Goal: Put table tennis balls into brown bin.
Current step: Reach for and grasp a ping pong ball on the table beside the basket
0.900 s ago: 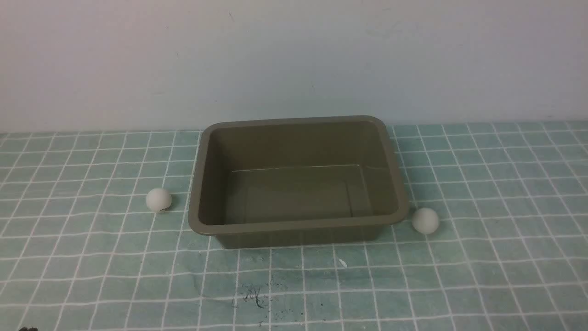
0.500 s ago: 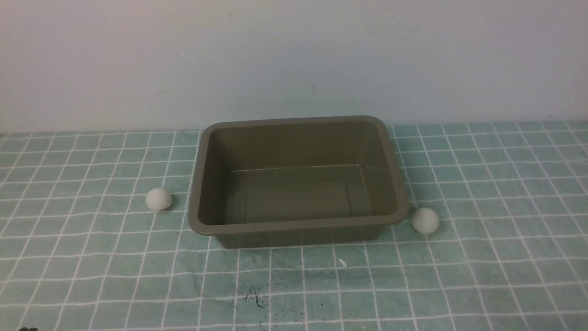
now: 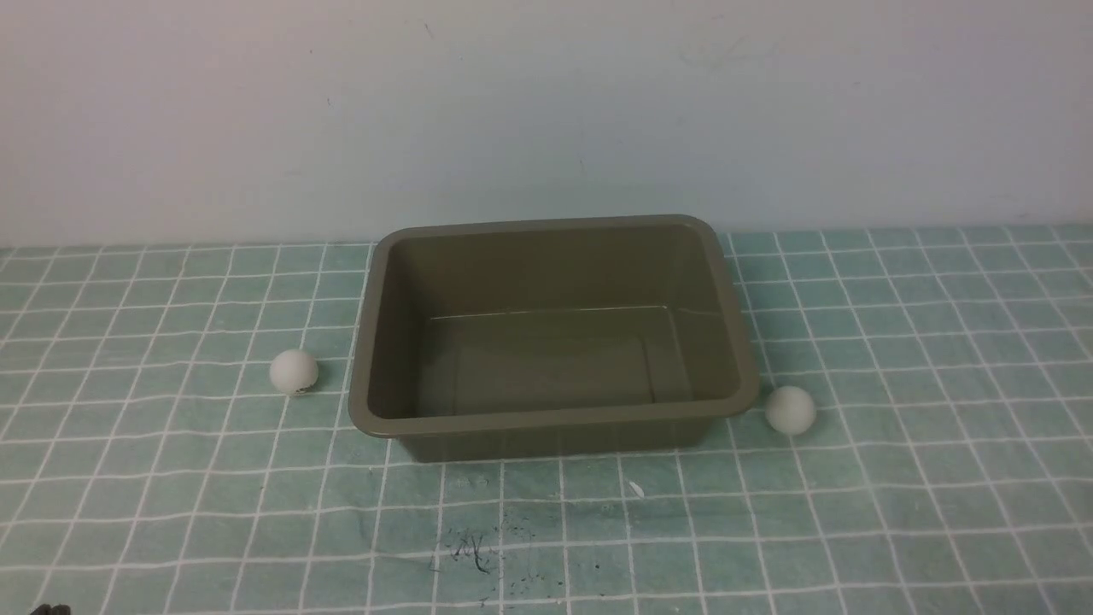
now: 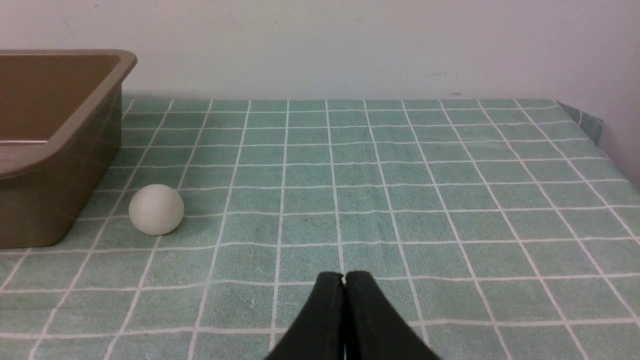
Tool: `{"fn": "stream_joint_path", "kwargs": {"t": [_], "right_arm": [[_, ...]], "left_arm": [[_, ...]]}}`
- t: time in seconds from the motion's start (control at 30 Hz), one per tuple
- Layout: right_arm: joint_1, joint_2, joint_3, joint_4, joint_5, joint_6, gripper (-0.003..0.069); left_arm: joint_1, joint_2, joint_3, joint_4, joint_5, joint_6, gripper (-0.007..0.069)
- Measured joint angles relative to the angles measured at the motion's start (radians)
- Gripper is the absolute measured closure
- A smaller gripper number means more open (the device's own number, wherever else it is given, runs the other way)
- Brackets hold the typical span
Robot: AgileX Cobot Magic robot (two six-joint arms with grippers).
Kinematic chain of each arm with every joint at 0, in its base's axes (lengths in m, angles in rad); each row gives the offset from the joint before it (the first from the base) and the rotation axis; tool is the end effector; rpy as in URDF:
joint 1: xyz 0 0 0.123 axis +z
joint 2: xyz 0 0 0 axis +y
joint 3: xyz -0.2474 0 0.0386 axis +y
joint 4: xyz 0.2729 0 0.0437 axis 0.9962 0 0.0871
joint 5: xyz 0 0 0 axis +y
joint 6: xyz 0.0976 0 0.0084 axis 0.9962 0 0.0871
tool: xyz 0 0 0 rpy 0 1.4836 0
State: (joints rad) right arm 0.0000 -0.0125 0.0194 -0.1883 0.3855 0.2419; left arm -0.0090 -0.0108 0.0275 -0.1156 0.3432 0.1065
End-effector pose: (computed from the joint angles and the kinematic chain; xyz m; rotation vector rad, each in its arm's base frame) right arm 0.1187 -0.0069 0.1714 0.1113 1.8658 -0.0195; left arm 0.1200 -0.0049 0.1718 0.0332 1.8411 -0.0437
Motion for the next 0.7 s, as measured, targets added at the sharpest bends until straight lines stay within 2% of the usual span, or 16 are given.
{"fn": "stream_joint_path", "kwargs": {"t": [0.23, 0.27, 0.37, 0.5, 0.6, 0.7], "right_arm": [[0.000, 0.000, 0.000, 0.000, 0.000, 0.000, 0.0672], [0.000, 0.000, 0.000, 0.000, 0.000, 0.000, 0.0672], [0.000, 0.000, 0.000, 0.000, 0.000, 0.000, 0.0672], [0.000, 0.000, 0.003, 0.013, -0.022, 0.013, 0.0672], [0.000, 0.000, 0.008, 0.124, -0.144, 0.099, 0.0672], [0.000, 0.000, 0.008, 0.271, -0.297, 0.217, 0.0672]], "left_arm": [[0.000, 0.000, 0.002, -0.376, -0.233, -0.145, 0.0629], [0.000, 0.000, 0.002, -0.386, -0.239, -0.149, 0.0629], [0.000, 0.000, 0.002, -0.548, -0.414, -0.167, 0.0629], [0.000, 0.000, -0.028, -0.625, -0.538, -0.184, 0.0629], [0.000, 0.028, -0.177, -0.574, -0.436, -0.161, 0.0629], [0.000, 0.134, -0.345, -0.496, -0.204, -0.128, 0.0629]]}}
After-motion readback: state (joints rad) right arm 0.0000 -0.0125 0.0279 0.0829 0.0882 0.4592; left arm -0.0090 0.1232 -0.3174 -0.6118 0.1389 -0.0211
